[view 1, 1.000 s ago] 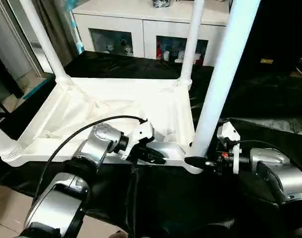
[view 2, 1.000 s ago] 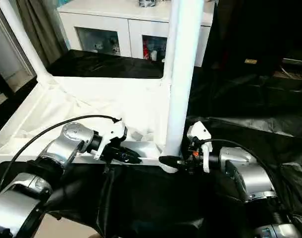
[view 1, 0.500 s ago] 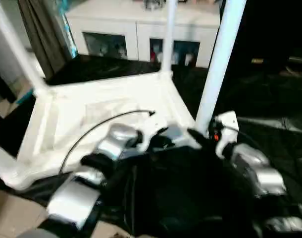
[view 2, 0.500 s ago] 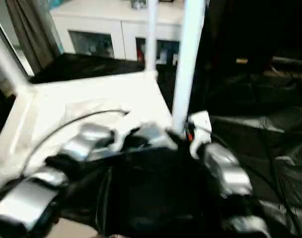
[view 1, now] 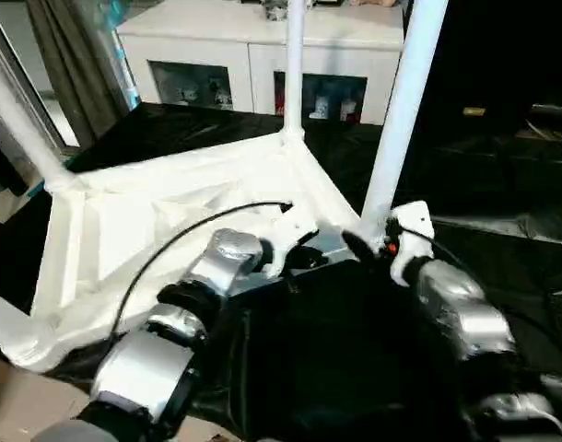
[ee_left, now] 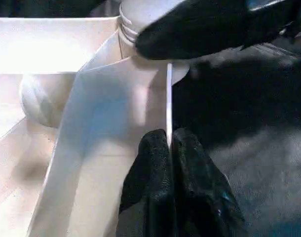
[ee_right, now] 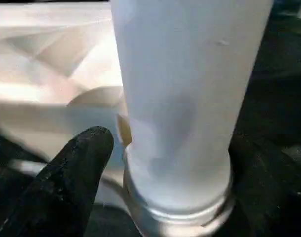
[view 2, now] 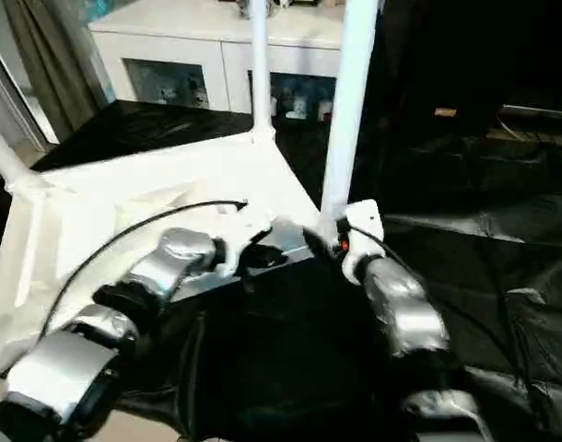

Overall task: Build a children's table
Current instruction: Rotate leg to tighten

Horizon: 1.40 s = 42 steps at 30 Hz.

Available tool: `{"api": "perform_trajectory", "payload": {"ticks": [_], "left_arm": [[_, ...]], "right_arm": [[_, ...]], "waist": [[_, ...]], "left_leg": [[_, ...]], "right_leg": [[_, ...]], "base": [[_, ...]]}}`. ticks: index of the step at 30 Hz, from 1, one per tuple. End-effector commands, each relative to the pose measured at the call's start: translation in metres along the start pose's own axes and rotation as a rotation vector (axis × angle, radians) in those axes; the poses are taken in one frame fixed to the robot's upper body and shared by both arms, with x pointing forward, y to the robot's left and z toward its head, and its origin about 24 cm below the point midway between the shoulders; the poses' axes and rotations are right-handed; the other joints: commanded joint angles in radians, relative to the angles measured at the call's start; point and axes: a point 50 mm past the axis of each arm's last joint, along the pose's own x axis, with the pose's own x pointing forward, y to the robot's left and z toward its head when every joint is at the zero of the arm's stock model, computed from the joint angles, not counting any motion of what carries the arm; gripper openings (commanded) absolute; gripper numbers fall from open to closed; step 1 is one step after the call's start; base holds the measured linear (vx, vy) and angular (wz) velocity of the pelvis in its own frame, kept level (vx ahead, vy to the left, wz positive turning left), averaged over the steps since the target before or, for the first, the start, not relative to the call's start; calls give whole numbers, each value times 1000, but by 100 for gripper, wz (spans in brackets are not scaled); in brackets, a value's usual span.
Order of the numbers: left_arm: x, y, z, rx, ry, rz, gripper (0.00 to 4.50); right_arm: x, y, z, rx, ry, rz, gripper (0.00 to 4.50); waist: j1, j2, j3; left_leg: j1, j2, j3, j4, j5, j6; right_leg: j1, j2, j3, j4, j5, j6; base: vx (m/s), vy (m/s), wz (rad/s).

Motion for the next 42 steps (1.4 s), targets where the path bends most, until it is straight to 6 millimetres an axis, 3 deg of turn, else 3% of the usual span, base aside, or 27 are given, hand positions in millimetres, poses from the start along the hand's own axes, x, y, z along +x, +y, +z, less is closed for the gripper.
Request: {"api": "perform_trajectory", "payload": {"ticks": [1,4,8,10,14,16,27,31,32,33,35,36,38,42], "left_arm": [[2,-6,9,32,-77,-62,0],[-11,-6,3,49,-79,-151,0],[-29,-6,-5,69,-61,-265,0],[-35,-5,-7,77,-52,-290,0],[-43,-4,-9,70,-50,-337,0],[-47,-5,-9,65,-51,-362,0],[-44,-8,-8,61,-63,-365,0],[-36,-5,-7,60,-55,-273,0],[-31,-2,-6,54,-50,-212,0],[-27,0,-4,47,-50,-163,0],[-19,3,1,25,-68,-88,0],[-14,3,6,21,-81,-48,0],[-9,4,10,15,-94,-14,0],[10,2,24,-4,-115,97,0]], "right_arm": [[7,31,-7,4,31,239,380],[-10,20,-1,-25,30,330,380],[-30,9,2,-54,69,446,380],[-35,5,1,-71,92,465,380],[-41,2,0,-70,114,498,380],[-43,2,1,-62,111,509,354],[-43,10,-2,-25,105,544,274],[-36,10,-12,-24,128,439,268],[-27,6,-20,-48,158,313,268],[-21,3,-25,-48,181,212,268],[-13,-2,-33,-11,208,77,266],[-8,-2,-36,19,213,25,266],[-2,-2,-37,61,207,-35,266],[18,9,-34,118,195,-166,266]], "waist": [[5,-25,-51],[9,-25,-54],[17,-25,-54],[24,-22,-52],[30,-22,-50],[31,-22,-51],[36,-24,-52],[32,-24,-50],[32,-23,-51],[23,-18,-49],[9,-23,-45],[4,-15,-44],[1,-21,-43],[-8,-17,-45]], "left_leg": [[11,29,-16,-61,-222,82],[10,31,-13,-55,-183,107],[10,34,-10,-52,-182,125],[14,38,-9,-54,-200,114],[17,40,-9,-59,-218,88],[17,40,-9,-59,-217,82],[16,37,-9,-55,-189,88],[15,35,-10,-57,-201,74],[16,36,-10,-57,-206,69],[15,33,-10,-58,-229,53],[16,28,-15,-66,-268,15],[24,28,-17,-69,-301,2],[25,28,-15,-68,-316,7],[24,26,-18,-69,-308,7]], "right_leg": [[45,-47,22,-76,-169,-208],[47,-43,19,-66,-93,-239],[47,-45,19,-62,-76,-262],[40,-45,20,-65,-112,-264],[39,-46,22,-66,-148,-259],[39,-46,22,-64,-142,-258],[41,-46,21,-61,-112,-261],[39,-46,21,-65,-136,-252],[39,-46,21,-65,-146,-249],[30,-47,22,-68,-176,-247],[37,-46,20,-75,-256,-225],[33,-46,21,-83,-308,-205],[31,-45,24,-88,-312,-203],[30,-44,23,-88,-310,-192]], "base": [[0,0,0],[0,0,0],[0,0,0],[0,0,0],[0,0,0],[0,0,0],[0,0,0],[0,0,0],[0,0,0],[0,0,0],[0,0,0],[0,0,0],[0,0,0],[0,0,0]]}}
